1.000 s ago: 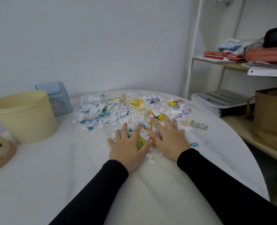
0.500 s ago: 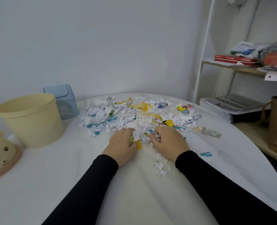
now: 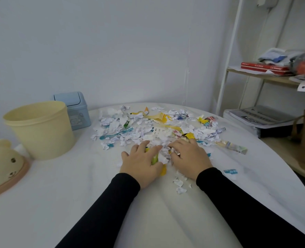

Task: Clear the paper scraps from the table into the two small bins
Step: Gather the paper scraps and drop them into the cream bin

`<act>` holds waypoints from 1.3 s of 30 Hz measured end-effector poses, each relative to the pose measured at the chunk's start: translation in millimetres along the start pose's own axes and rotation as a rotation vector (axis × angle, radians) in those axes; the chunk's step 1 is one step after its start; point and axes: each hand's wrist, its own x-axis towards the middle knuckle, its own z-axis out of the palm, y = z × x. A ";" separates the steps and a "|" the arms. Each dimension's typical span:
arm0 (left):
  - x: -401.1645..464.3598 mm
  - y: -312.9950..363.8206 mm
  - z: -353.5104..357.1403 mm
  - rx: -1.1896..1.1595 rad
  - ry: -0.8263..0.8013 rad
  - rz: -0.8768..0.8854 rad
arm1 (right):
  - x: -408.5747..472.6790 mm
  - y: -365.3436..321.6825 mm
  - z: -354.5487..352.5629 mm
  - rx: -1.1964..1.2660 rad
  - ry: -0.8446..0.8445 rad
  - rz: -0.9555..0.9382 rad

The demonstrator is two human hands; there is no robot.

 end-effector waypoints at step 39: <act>-30.6 -33.8 -22.0 -0.790 0.620 -0.305 | 4.6 -82.8 -34.9 0.756 0.284 0.067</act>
